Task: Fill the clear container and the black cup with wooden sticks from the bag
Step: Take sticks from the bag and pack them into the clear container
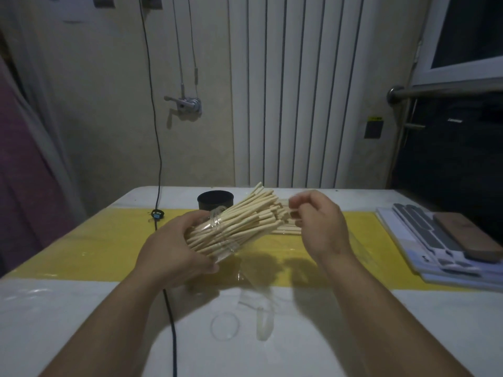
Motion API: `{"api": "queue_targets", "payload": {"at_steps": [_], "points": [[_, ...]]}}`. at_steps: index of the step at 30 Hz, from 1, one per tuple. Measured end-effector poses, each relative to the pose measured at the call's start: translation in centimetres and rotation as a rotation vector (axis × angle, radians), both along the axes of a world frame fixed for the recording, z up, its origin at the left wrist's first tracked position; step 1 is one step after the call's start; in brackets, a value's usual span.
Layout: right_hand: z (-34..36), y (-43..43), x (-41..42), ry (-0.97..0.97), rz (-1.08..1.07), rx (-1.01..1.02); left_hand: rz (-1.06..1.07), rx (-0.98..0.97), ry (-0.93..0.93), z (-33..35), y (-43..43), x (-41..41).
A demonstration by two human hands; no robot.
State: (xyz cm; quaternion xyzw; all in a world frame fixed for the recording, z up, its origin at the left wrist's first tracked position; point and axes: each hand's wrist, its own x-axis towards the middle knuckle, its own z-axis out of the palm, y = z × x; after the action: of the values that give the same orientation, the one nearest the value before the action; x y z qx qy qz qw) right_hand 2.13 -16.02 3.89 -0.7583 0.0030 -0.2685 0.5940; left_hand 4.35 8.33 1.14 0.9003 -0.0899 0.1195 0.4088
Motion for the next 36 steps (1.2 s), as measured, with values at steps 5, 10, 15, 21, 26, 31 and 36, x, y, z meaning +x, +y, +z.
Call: {"api": "queue_targets", "payload": {"at_steps": [5,10,15,21,26,31,36], "points": [[-0.1,-1.0,-0.2,0.299,0.06,-0.273,0.005,-0.118,0.032,0.0,0.3,0.3],[-1.1,-0.9,0.4,0.477,0.13,-0.587,0.019,-0.166,0.048,-0.1,0.3,0.4],[-2.9,0.0,1.2,0.556,0.26,-0.751,0.031,-0.179,0.051,0.0,0.2,0.2],[-5.8,0.8,3.2,0.59,0.206,-1.021,0.037,-0.195,0.051,0.1,0.2,0.2],[-5.6,1.5,6.3,0.588,0.126,-1.109,0.041,-0.2,0.056,0.0,0.2,0.2],[-6.0,2.3,9.1,0.572,-0.018,-1.202,0.047,-0.205,0.06,0.2,0.3,0.3],[-6.1,2.4,10.6,0.577,-0.114,-1.313,0.058,-0.209,0.061,0.3,0.5,0.4]]}}
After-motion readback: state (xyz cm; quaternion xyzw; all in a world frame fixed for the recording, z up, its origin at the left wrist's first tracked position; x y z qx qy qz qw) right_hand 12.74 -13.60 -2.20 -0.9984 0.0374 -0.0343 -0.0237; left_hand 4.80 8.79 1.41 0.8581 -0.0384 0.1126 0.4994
